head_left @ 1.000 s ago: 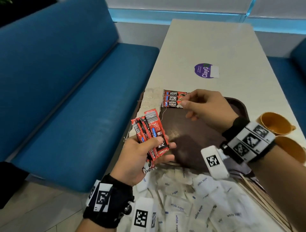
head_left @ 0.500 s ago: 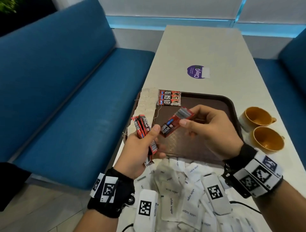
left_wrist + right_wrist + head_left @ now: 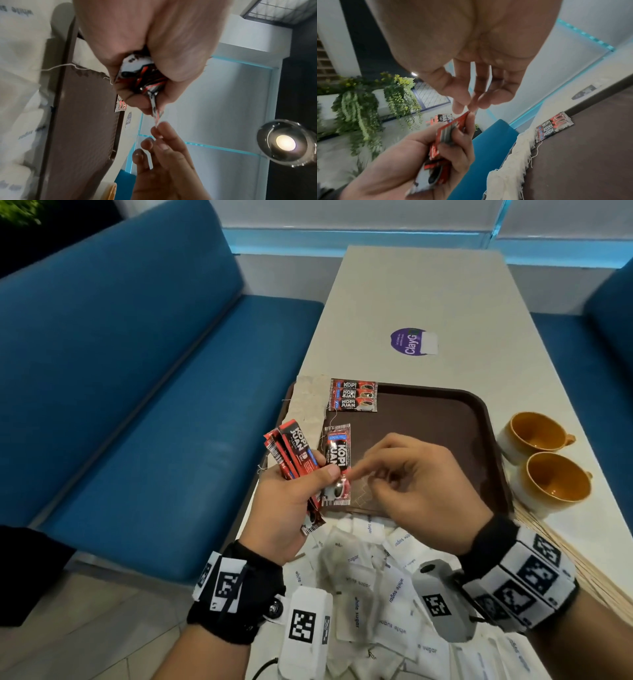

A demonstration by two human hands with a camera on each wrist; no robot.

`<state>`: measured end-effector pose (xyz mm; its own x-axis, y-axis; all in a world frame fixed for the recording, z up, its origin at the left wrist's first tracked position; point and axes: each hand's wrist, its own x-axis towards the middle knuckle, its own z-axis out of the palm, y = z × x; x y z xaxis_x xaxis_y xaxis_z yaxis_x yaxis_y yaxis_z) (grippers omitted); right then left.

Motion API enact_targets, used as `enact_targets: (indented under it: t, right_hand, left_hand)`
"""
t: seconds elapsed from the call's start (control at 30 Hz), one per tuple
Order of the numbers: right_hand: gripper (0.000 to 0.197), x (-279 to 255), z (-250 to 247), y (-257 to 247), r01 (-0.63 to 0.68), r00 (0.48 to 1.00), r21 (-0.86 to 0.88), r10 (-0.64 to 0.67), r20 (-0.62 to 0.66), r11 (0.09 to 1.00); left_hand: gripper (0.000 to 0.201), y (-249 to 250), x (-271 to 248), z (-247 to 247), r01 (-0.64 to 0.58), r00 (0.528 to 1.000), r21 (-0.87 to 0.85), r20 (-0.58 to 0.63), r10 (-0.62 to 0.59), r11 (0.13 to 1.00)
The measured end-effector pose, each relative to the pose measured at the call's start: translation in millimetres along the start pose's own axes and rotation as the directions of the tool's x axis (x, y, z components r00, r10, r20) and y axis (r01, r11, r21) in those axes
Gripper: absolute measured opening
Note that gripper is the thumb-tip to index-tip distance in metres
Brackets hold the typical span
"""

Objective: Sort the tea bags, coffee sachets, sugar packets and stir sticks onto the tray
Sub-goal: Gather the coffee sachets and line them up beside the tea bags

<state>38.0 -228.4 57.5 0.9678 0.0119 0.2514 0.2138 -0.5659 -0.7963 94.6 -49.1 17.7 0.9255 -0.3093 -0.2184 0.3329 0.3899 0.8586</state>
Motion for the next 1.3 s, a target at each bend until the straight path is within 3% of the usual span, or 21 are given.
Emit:
enact_targets:
  t: [0.17, 0.23, 0.33, 0.57, 0.67, 0.73, 0.83, 0.97, 1.07, 1.13, 1.3]
  right_hand:
    - [0.010, 7, -8, 6, -0.213, 0.966, 0.206, 0.238, -0.105, 0.955]
    - [0.017, 9, -6, 9, -0.294, 0.948, 0.260, 0.316, -0.048, 0.920]
    - [0.014, 10, 3, 8, -0.321, 0.947, 0.249, 0.316, 0.063, 0.914]
    - [0.013, 18, 7, 16, -0.363, 0.917, 0.420, 0.398, 0.005, 0.832]
    - [0.003, 20, 6, 13, -0.411, 0.907, 0.411, 0.410, 0.095, 0.814]
    - [0.007, 19, 5, 13, -0.412, 0.911, 0.332, 0.385, 0.147, 0.848]
    - [0.004, 23, 3, 19, -0.385, 0.923, 0.319, 0.369, 0.111, 0.866]
    - [0.013, 40, -1, 33, -0.382, 0.913, 0.474, 0.403, 0.063, 0.793]
    - [0.014, 66, -3, 51, -0.422, 0.867, 0.550, 0.498, 0.013, 0.720]
    - [0.016, 90, -5, 69, -0.457, 0.821, 0.575, 0.570, -0.021, 0.679]
    - [0.011, 134, -2, 119, -0.570, 0.739, 0.486, 0.672, -0.050, 0.663]
  left_hand:
    - [0.022, -1, 0, -2, -0.078, 0.997, 0.108, 0.012, 0.078, 0.991]
    - [0.024, 0, -1, -3, -0.094, 0.995, 0.155, 0.051, 0.087, 0.983]
    - [0.029, -1, -2, 0, -0.108, 0.992, 0.214, 0.086, 0.091, 0.971]
    - [0.012, 5, 1, 3, -0.067, 0.997, 0.183, 0.058, 0.058, 0.981]
    - [0.014, 8, 8, -2, -0.091, 0.996, 0.207, 0.021, 0.089, 0.974]
    - [0.021, 7, 13, -8, -0.090, 0.996, 0.199, -0.006, 0.093, 0.976]
    - [0.028, 2, 21, -15, -0.092, 0.993, 0.206, -0.059, 0.106, 0.974]
    - [0.028, -2, 25, -17, -0.095, 0.990, 0.158, -0.087, 0.109, 0.983]
    - [0.025, -1, 25, -20, -0.074, 0.990, 0.169, -0.106, 0.092, 0.983]
    - [0.035, 1, 26, -26, -0.019, 0.994, 0.207, -0.105, 0.042, 0.978]
    - [0.041, -1, 30, -35, 0.079, 0.994, 0.223, -0.094, -0.059, 0.972]
